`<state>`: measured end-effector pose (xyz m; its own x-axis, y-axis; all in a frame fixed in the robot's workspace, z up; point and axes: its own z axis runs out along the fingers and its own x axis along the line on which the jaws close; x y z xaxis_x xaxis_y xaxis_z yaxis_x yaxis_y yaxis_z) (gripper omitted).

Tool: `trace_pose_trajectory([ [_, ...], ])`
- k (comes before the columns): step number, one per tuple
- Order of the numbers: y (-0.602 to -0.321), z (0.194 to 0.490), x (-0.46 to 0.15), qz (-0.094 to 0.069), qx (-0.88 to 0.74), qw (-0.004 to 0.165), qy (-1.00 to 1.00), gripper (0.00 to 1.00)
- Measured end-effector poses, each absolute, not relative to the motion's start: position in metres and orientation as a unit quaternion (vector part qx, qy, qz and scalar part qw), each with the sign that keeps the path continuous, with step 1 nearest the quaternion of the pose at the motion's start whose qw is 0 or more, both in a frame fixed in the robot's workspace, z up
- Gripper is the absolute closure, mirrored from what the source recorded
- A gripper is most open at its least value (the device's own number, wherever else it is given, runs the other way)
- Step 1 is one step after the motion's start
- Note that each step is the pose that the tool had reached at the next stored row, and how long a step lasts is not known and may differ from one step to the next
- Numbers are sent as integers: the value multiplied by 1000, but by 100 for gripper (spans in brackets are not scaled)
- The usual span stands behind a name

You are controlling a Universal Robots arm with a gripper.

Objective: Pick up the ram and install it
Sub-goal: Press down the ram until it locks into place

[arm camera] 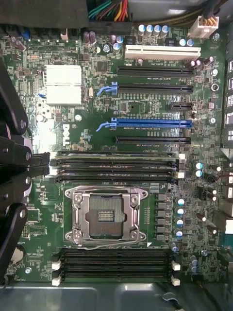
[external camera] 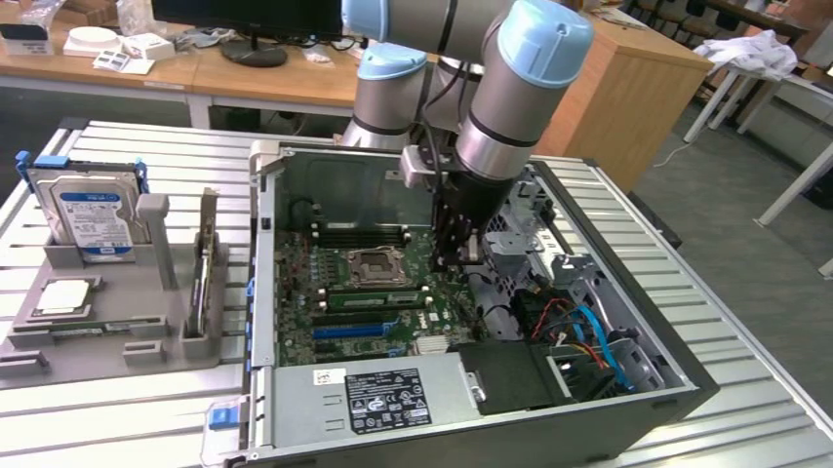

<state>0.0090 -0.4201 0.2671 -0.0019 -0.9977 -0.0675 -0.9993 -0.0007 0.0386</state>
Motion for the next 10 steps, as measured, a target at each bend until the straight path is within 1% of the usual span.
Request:
trace_pose_trajectory([
  [10, -420, 262, 9, 38, -706, 10, 707, 89],
])
